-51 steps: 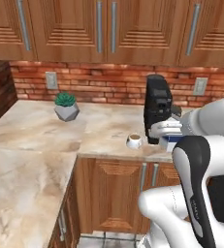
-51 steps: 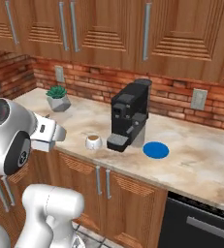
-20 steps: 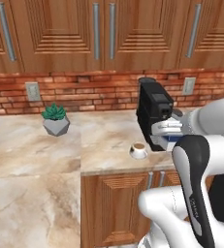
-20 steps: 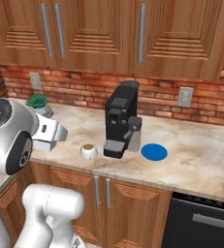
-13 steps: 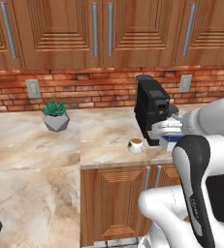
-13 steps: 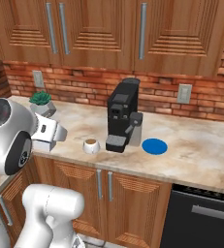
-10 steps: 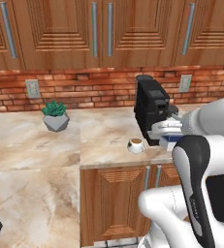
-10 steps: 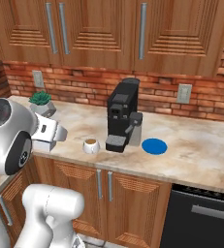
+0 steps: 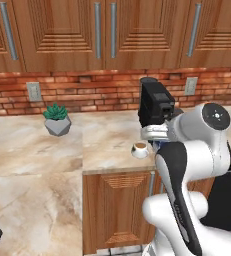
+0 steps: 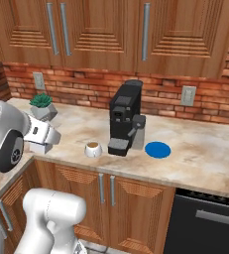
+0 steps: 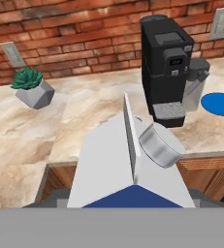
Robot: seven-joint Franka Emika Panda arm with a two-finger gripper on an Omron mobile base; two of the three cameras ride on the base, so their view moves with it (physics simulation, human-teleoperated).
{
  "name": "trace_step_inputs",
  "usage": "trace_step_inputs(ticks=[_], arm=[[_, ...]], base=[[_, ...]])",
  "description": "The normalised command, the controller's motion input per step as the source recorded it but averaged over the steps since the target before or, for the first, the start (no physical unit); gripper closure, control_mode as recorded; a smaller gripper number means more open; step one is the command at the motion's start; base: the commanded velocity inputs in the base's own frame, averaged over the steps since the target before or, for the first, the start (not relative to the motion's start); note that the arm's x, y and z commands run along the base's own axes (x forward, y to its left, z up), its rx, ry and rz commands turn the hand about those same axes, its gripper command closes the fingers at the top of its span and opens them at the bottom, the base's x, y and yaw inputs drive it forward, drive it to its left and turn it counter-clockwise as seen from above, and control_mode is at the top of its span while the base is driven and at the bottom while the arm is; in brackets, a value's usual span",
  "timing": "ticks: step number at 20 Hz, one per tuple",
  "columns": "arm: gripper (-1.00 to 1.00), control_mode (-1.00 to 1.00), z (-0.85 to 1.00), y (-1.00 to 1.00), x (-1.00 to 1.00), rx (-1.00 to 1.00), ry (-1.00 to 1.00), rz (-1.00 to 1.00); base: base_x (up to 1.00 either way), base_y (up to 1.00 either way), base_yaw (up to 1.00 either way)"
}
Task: Take a sugar cube from the saucer and place it inside the coffee. Then, grab milk from the fridge and place it next to the coffee on the counter to sweeten the coffee.
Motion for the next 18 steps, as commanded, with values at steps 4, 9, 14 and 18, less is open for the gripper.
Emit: trace_step_inputs(ticks=[4,9,14,18], arm=[[1.0,-1.0,-0.38,0.26,0.55,0.0,0.0,-0.09],[1.0,-1.0,-0.47,0.21,0.59,0.0,0.01,-0.1],[1.0,-1.0,-0.41,0.24,0.6,0.0,0.0,-0.08],[1.0,-1.0,-0.2,0.08,0.58,0.0,0.0,-0.03]], base=[[0.0,0.0,0.0],[0.0,0.0,0.0],[0.0,0.0,0.0],[0.0,0.0,0.0]])
